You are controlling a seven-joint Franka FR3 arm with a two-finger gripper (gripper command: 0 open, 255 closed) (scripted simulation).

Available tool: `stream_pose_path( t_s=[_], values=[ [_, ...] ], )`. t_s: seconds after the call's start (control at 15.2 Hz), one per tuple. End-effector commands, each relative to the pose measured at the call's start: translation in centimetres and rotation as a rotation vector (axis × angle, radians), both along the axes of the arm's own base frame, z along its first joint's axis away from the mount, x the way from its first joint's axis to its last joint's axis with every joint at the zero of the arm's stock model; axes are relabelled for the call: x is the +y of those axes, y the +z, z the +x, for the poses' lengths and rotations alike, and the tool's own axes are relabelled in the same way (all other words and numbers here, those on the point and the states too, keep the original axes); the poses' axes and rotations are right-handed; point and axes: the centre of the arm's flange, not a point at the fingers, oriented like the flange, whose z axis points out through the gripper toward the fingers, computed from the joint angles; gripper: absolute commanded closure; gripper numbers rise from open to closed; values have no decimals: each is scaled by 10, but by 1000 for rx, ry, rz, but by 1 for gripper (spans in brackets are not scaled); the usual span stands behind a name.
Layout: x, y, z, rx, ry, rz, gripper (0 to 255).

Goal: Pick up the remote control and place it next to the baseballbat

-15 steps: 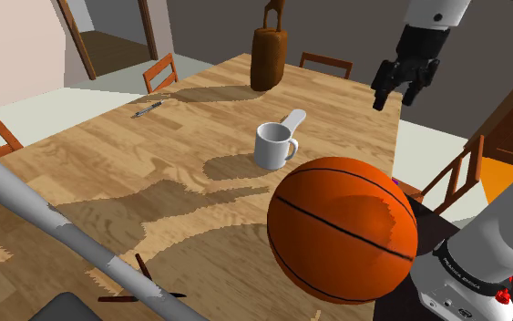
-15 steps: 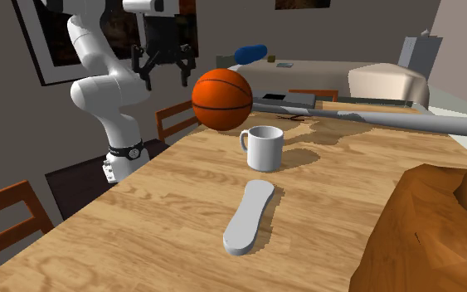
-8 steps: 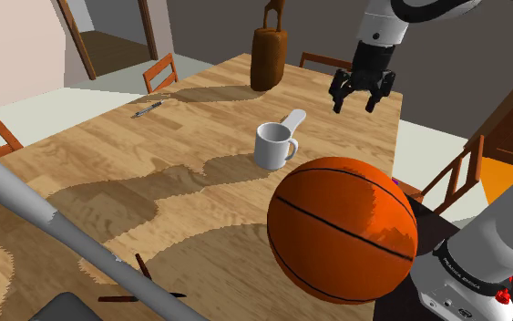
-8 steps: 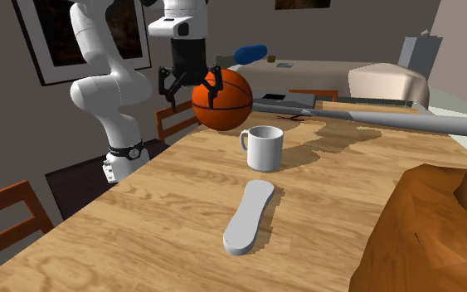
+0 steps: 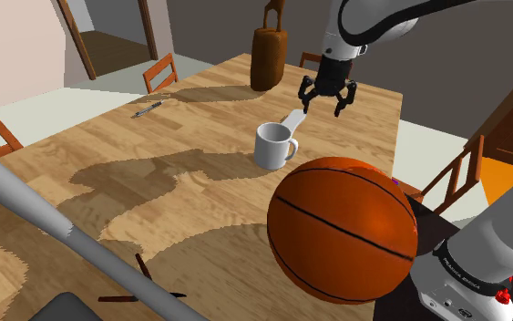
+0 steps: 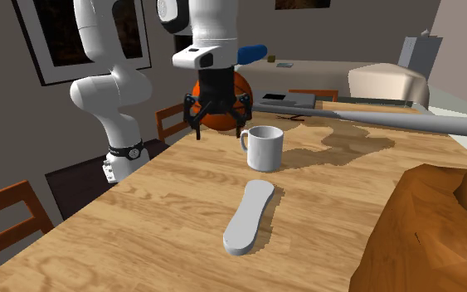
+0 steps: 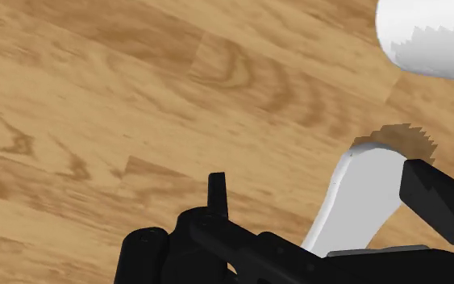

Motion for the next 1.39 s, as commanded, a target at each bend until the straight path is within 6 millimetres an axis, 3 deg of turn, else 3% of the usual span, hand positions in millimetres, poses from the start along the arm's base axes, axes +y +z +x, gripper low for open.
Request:
stream_pose_path(
  t_s=[0.0, 0.66, 1.12, 1.32],
  values=[
    [-4, -12, 23, -5, -64, -1, 0],
    [-40, -72, 130, -26, -366, -11, 0],
    [-39, -109, 130, -26, -366, -11, 0],
    [-39, -112, 130, -26, -366, -11, 0]
  ],
)
